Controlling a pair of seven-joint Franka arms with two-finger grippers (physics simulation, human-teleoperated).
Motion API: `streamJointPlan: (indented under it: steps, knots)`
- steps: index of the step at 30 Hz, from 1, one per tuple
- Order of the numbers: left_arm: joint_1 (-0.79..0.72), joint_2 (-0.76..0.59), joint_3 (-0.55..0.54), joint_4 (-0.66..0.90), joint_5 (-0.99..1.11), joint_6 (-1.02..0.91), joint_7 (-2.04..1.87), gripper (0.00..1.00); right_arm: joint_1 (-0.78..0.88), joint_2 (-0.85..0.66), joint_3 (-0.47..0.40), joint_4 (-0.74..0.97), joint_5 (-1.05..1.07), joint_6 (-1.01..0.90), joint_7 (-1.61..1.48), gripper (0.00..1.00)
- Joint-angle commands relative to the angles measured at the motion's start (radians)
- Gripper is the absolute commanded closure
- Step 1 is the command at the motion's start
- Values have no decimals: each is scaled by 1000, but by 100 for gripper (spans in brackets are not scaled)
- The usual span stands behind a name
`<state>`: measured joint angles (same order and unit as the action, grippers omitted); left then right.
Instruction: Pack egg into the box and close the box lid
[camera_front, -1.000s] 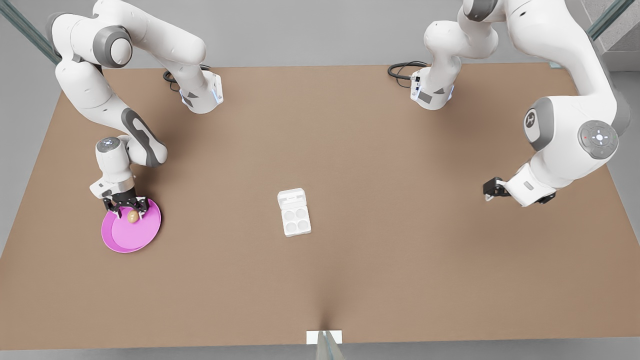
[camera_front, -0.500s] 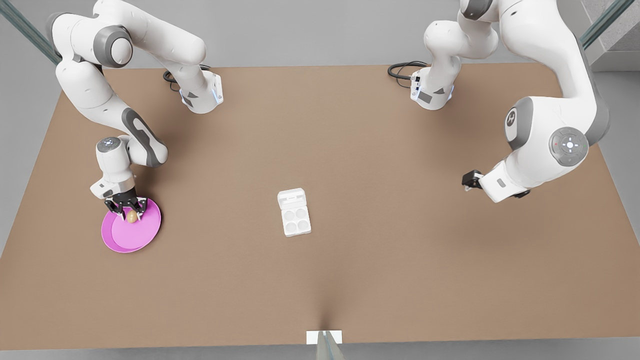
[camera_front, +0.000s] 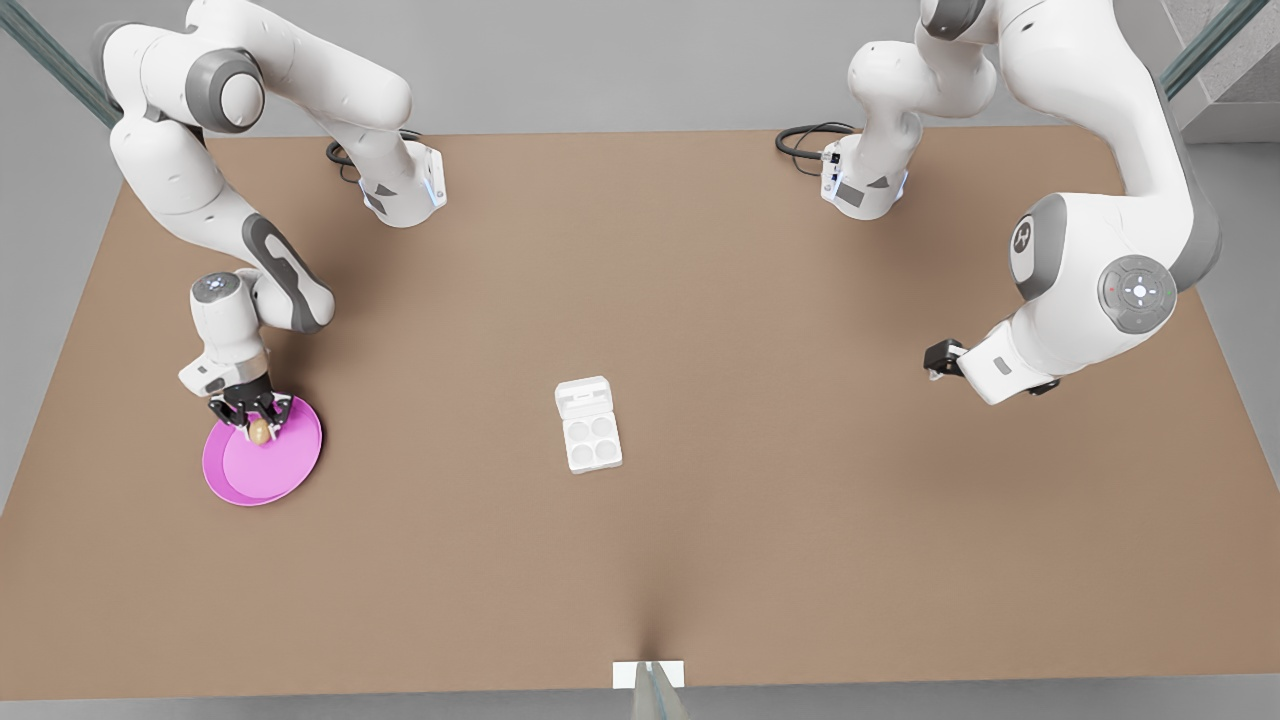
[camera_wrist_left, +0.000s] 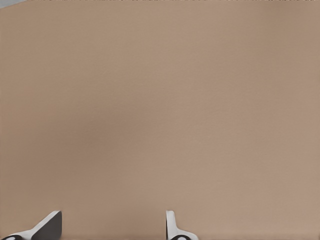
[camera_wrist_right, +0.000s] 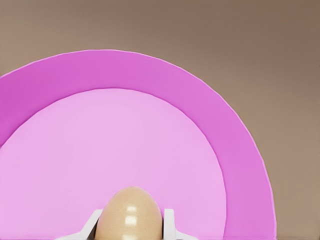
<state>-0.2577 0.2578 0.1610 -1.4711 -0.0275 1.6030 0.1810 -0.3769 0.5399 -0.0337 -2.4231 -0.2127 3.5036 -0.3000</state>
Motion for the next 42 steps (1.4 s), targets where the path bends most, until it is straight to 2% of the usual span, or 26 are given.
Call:
streamJointPlan:
  steps: [1,6,8,9,11,14,19,24,29,35,37,42]
  knots:
    - [0,0,0,0,0,0,0,0,0,0,0,1,-2,-3,-5,52]
    - [0,0,0,0,-3,-2,0,0,18,-123,5,2,-2,-181,-16,52]
    - [0,0,0,0,-19,-3,0,0,49,-231,15,80,-2,-472,-13,51]
    - [0,0,0,0,-20,-2,-2,0,66,-276,78,153,1,-647,-7,50]
    - [0,0,0,0,-19,-3,2,0,76,-264,236,490,7,-1172,42,49]
    - [0,0,0,0,-19,-3,0,0,288,-181,249,733,10,-1404,140,49]
    - [0,0,0,0,-19,-3,0,0,569,-139,247,776,15,-1404,153,48]
    - [0,0,0,0,-19,-6,3,0,765,-90,241,777,15,-1393,211,48]
    - [0,0,0,0,-19,-8,2,0,790,-52,238,777,19,-1342,209,48]
    - [0,0,0,0,-19,-8,3,0,780,92,192,949,93,-1339,220,48]
    - [0,0,0,0,-19,-8,3,0,834,106,163,950,122,-1299,222,48]
    - [0,0,0,0,-19,-8,3,0,880,120,161,947,157,-1262,266,47]
